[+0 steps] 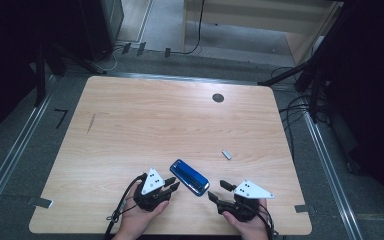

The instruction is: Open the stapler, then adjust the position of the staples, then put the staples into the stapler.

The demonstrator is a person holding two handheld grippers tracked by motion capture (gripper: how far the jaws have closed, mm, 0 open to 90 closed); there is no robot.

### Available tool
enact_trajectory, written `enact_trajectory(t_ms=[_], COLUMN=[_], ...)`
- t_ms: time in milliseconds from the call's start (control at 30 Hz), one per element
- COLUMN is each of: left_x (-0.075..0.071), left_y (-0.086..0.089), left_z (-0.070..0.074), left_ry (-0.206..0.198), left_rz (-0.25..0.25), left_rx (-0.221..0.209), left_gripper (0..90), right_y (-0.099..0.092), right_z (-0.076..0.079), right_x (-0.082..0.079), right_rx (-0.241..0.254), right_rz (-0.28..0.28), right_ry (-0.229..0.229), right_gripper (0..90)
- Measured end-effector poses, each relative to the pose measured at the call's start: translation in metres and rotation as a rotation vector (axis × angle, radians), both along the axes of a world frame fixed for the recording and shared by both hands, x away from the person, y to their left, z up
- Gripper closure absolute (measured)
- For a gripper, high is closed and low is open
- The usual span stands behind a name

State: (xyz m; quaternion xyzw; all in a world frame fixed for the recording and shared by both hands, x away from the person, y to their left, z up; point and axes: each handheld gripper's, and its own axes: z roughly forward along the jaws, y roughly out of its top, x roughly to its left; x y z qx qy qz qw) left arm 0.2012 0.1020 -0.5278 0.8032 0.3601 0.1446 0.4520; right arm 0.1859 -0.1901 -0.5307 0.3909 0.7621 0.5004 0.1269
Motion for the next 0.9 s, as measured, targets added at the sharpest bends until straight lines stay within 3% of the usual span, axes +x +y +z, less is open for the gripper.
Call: enact_trajectory(t_ms=[167, 233, 367, 700, 900], left_x=[0.008, 0.011, 0.012, 0.018, 0.018], left_y=[-0.005, -0.008, -0.012, -0.016, -0.017], left_z=[0.0, -0.001, -0.004, -0.005, -0.005], left_ry=[0.019, 0.028, 0.044, 0.039, 0.024], left_rz=[-0.004, -0.045, -0.046, -0.065, -0.084], left_rx=[-0.006, -0.022, 0.01, 0.0, 0.0], left_gripper=[85.4, 90.0, 90.0, 90.0, 90.0], right_y=[-0.005, -0.005, -0.001, 0.007, 0.012], right_z=[-0.003, -0.002, -0.001, -0.002, -0.001], right_x=[-0.001, 0.001, 0.0, 0.005, 0.006], right_rx=[0.017, 0.023, 0.02, 0.027, 0.007], right_rz=[-0.006, -0.009, 0.01, 0.038, 0.043], right_ry=[0.012, 0.022, 0.021, 0.053, 0.049], right_gripper=[47.1, 48.5, 51.9, 60.1, 59.7])
